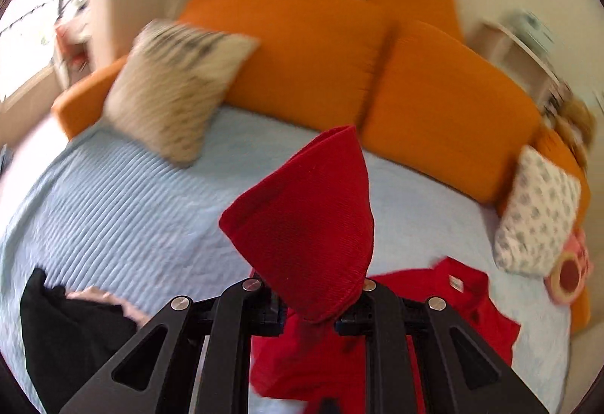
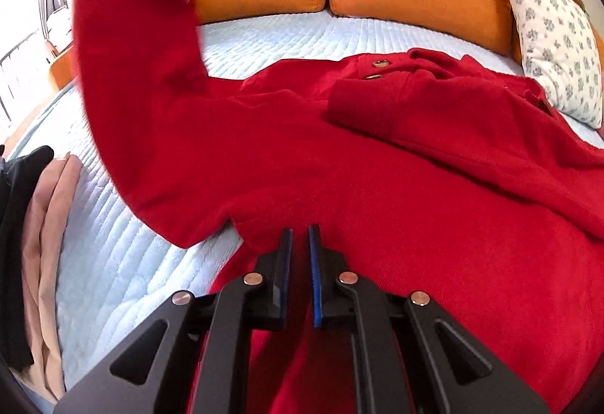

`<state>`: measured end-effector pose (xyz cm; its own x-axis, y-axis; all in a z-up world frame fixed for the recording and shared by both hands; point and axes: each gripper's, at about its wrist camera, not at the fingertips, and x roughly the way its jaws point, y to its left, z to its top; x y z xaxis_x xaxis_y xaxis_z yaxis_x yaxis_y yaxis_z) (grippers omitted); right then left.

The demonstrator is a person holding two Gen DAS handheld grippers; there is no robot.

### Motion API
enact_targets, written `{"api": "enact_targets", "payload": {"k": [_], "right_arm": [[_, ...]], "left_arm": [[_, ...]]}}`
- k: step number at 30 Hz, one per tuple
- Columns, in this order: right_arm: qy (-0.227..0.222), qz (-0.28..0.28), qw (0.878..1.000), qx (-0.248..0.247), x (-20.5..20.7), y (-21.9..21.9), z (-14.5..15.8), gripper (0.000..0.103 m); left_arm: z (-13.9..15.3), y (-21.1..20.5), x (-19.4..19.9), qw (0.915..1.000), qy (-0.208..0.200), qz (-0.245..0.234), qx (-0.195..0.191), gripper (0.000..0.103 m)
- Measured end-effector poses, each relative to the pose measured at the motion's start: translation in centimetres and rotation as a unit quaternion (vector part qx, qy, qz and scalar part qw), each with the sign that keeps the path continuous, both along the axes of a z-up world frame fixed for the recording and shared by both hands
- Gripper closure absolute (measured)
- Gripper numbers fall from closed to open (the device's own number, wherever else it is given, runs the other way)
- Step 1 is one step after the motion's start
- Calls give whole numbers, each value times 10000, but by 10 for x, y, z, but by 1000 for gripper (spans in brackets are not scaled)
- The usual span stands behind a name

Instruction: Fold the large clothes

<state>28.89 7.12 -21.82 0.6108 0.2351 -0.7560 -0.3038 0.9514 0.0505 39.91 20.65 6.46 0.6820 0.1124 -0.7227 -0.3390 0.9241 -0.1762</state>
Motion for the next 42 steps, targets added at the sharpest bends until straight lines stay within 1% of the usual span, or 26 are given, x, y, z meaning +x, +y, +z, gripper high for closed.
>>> {"api": "enact_targets", "payload": {"k": [2, 5, 8, 13, 14, 16, 18, 20, 21, 23, 27, 28, 31, 33, 34, 35, 36, 38, 39, 40, 41, 42], "right_arm": [[-24, 21, 10000, -67, -3, 4, 0, 94], [-28, 25, 10000, -63, -6, 5, 0, 94], [-21, 36, 10000, -9, -9, 5, 1, 94], [28, 50, 9999, 144, -8, 5, -2, 94], [34, 55, 9998, 167, -9, 5, -2, 94], [35, 62, 9998, 196, -10, 5, -2, 93], [27, 71, 9998, 183, -12, 7, -2, 93], [22, 80, 9998, 183, -14, 8, -3, 93], [29, 80, 9997, 216, -15, 8, -3, 93], [61, 85, 9994, 325, -15, 4, -3, 93], [69, 98, 9992, 371, -13, 1, -3, 93], [67, 100, 9992, 376, -14, 1, -3, 93], [72, 105, 9991, 395, -14, -2, -3, 93], [65, 104, 9993, 365, -14, -1, -3, 93], [56, 104, 9993, 343, -14, -1, -3, 93], [52, 103, 9994, 323, -14, 0, -3, 93], [44, 104, 9995, 298, -14, 0, -3, 93], [39, 104, 9996, 277, -15, 1, -3, 93], [41, 103, 9996, 276, -16, 1, -3, 93], [36, 101, 9996, 249, -16, 2, -3, 93], [29, 98, 9997, 210, -15, 5, -3, 93], [15, 95, 9998, 154, -15, 6, -3, 93]], "left_arm": [[0, -45, 14, 9996, 4, -265, 53, 82], [-10, -120, 36, 9981, 101, -604, 89, 82], [-30, -205, 53, 9941, 160, -1041, 260, 82], [-69, -309, 52, 9865, 157, -1610, 254, 82], [-80, -335, 48, 9842, 173, -1742, 252, 82], [-96, -370, 43, 9804, 160, -1935, 326, 82], [-115, -417, 34, 9737, 123, -2222, 489, 82], [-127, -448, 30, 9690, 148, -2409, 535, 82], [-138, -471, 27, 9634, 240, -2586, 660, 82], [-168, -509, 20, 9547, 488, -2693, 1166, 82], [-229, -537, 16, 9465, 944, -2598, 1662, 81], [-242, -541, 15, 9441, 1003, -2586, 1783, 80], [-260, -549, 9, 9361, 947, -2678, 2077, 80], [-269, -556, 2, 9333, 979, -2762, 2076, 78], [-272, -558, 2, 9315, 1063, -2823, 2034, 75], [-283, -564, 0, 9233, 1278, -3025, 1991, 58], [-289, -569, -3, 9163, 1397, -3114, 2094, 57], [-293, -582, -13, 8982, 1214, -3217, 2737, 56], [-294, -584, -16, 8943, 1222, -3240, 2834, 54], [-291, -582, -17, 8940, 1286, -3245, 2808, 51], [-288, -579, -17, 8954, 1323, -3253, 2736, 41], [-282, -575, -17, 8989, 1378, -3283, 2553, 26]]}}
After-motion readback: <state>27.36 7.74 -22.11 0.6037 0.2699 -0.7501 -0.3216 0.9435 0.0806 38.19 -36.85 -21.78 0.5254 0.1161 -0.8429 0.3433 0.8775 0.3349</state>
